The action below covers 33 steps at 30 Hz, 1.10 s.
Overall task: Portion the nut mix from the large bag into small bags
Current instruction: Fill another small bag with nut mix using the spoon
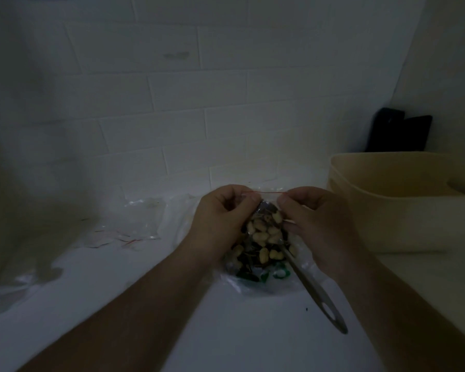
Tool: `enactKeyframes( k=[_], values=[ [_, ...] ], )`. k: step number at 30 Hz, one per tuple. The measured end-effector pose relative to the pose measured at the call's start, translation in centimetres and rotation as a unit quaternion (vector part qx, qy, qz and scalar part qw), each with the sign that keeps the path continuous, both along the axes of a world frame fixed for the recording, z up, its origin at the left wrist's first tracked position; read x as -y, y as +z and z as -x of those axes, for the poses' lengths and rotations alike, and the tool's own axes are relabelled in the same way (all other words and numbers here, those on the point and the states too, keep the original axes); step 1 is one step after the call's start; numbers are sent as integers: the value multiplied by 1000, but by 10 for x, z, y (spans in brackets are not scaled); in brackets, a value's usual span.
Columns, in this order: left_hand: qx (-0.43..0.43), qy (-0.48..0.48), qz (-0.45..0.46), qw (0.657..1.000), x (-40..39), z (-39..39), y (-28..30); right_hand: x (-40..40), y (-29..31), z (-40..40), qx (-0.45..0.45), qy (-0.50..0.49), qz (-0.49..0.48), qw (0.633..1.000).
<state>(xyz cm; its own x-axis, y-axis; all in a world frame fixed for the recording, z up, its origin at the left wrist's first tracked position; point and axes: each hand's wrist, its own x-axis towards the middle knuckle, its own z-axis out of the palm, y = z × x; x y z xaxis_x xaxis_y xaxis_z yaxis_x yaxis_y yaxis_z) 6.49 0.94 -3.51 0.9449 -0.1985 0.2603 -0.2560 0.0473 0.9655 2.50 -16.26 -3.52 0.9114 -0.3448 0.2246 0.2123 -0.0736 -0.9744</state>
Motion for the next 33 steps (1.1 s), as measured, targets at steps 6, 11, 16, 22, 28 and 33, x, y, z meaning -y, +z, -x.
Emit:
enactKeyframes(
  k=[6, 11, 16, 22, 28, 33],
  values=[
    [16, -54, -16, 998, 2, 2, -2, -3, 3, 5, 1, 20, -7, 1000],
    [22, -31, -23, 999, 1, 0, -3, -6, 4, 7, 4, 22, 29, 999],
    [30, -32, -19, 999, 1, -2, -3, -6, 7, 9, 6, 26, 26, 999],
    [30, -33, 2, 999, 4, 1, -1, -8, 7, 10, -2, 24, 49, 999],
    [37, 2, -35, 999, 3, 2, 0, -6, 5, 10, -5, -8, 98, 995],
    [21, 7, -25, 999, 2, 2, 0, -7, 5, 9, -12, 8, 81, 997]
  ],
)
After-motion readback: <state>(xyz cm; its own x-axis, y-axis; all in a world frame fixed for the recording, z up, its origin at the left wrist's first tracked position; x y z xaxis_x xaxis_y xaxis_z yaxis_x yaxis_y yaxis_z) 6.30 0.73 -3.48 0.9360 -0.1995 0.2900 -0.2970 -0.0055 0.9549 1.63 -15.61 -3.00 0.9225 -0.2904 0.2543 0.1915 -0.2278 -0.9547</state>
